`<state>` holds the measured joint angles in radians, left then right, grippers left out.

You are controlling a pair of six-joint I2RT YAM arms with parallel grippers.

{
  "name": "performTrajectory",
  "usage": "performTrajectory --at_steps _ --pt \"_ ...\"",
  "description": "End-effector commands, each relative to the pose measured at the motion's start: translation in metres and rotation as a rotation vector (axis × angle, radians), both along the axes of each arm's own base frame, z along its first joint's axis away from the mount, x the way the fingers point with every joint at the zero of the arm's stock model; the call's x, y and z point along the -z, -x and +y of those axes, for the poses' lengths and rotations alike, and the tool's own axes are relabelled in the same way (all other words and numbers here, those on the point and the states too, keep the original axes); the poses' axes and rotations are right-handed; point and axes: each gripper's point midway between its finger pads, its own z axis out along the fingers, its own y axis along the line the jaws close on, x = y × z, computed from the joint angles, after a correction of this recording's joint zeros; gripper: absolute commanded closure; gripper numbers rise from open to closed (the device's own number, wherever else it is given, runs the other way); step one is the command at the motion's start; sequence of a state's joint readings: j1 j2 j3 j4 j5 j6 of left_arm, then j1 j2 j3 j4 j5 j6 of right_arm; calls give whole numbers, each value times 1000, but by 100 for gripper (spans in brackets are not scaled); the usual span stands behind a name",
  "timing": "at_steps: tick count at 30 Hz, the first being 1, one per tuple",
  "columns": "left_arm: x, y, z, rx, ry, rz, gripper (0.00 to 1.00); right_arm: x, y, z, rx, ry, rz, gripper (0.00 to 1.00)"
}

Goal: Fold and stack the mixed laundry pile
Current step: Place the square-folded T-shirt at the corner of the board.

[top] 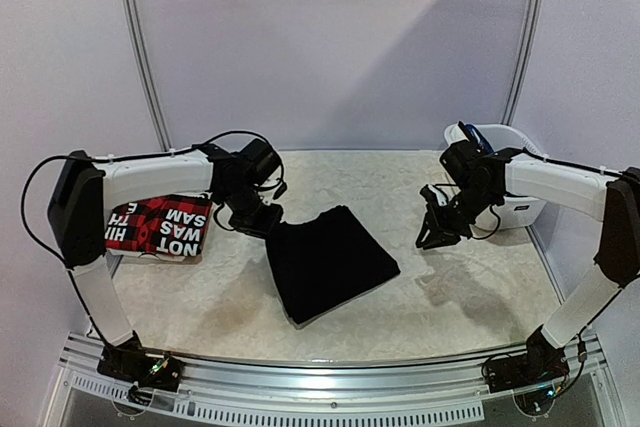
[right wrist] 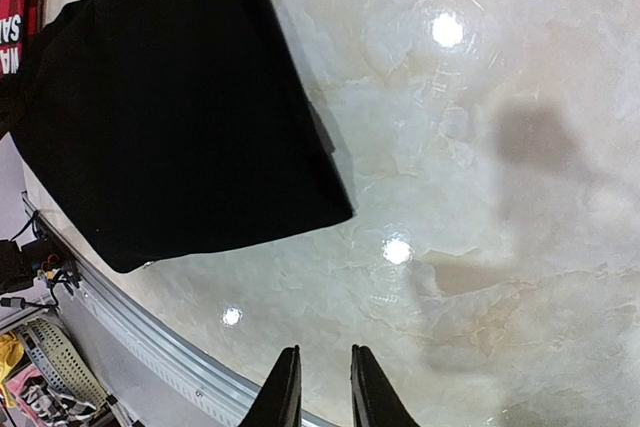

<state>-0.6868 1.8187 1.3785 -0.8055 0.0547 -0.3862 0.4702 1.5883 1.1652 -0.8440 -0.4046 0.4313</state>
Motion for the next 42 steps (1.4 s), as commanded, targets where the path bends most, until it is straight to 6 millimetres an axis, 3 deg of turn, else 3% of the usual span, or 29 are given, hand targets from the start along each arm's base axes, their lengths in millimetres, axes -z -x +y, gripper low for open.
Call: performTrajectory --at_steps 1,10,17,25,33,42 --pt "-7 24 28 4 -65 -4 100 4 -4 4 -20 -12 -2 82" --pt "-24 45 73 -63 -148 -64 100 8 -6 8 -31 -25 9 82" --pt "-47 44 103 -93 -222 -114 100 6 -11 12 -35 -38 7 82" --pt "-78 42 140 -94 -349 -186 100 7 -4 8 -45 -26 8 82" --pt "-113 39 184 -57 -562 -328 100 3 0 6 -55 -24 8 82" --pt "-135 51 196 124 -587 -475 100 -2 -6 11 -68 -29 2 82"
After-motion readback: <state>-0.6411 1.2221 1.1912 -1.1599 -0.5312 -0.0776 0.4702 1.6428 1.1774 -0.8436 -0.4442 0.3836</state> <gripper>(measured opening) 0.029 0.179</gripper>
